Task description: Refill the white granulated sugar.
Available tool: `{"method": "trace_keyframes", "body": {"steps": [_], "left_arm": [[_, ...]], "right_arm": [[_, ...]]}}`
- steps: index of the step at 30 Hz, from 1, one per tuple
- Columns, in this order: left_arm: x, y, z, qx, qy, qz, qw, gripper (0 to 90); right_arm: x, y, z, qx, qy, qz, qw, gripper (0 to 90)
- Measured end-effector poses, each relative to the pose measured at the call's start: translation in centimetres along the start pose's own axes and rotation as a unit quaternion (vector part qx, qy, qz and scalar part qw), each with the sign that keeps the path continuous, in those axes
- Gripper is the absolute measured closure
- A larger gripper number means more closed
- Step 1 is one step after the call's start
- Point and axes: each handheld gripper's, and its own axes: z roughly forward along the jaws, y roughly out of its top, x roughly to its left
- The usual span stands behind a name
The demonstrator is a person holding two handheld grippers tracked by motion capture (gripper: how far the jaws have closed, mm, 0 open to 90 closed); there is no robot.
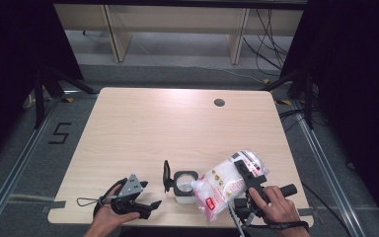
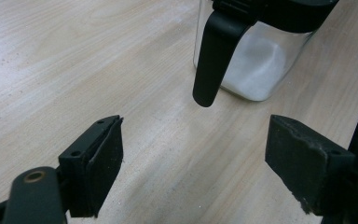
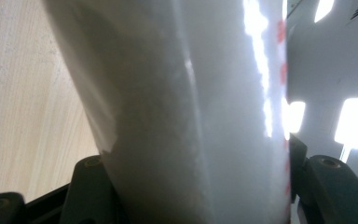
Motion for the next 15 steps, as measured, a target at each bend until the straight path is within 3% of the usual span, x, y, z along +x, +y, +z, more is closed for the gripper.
{"method": "trace_keyframes", "body": {"steps": [1,2,4,5,6,8,9,10,14,15], "left_arm": [[0.03,0.00,0.00,0.000,0.000,0.001,1.0000,18.7],[-0.01,-0.03,0.00,0.000,0.001,-0.001,1.0000,18.7],[-0.03,-0.02,-0.01,-0.001,-0.001,-0.001,1.0000,18.7],[-0.03,0.00,0.01,-0.002,-0.001,-0.002,1.0000,18.7],[0.17,0.04,-0.12,0.008,0.002,0.016,0.9998,18.7],[0.19,0.04,-0.10,0.006,0.000,0.017,0.9998,18.7],[0.05,0.04,-0.01,-0.002,-0.002,0.009,1.0000,18.7],[0.10,0.04,-0.03,0.001,0.000,0.012,0.9999,18.7],[0.18,0.04,-0.10,0.006,0.000,0.019,0.9998,18.7],[-0.15,-0.03,0.07,-0.002,-0.001,-0.008,1.0000,18.7]], "right_arm": [[-0.41,0.05,-0.02,0.000,0.007,-0.016,0.9999,43.4],[-0.26,-0.02,-0.06,0.007,0.016,-0.004,0.9998,43.4],[0.02,-0.09,-0.09,0.012,0.013,0.007,0.9998,43.4],[-0.30,-0.13,0.01,0.002,0.005,-0.013,0.9999,43.4],[-0.11,-0.18,-0.02,0.009,0.013,0.001,0.9999,43.4],[-0.10,-0.17,0.00,0.008,0.012,0.001,0.9999,43.4],[-0.31,-0.11,0.01,-0.001,0.005,-0.014,0.9999,43.4],[0.14,-0.18,-0.07,0.004,0.004,0.018,0.9998,43.4],[-0.19,-0.02,-0.15,0.005,0.007,0.003,1.0000,43.4],[-0.02,-0.08,-0.17,0.001,0.001,0.011,0.9999,43.4]]}}
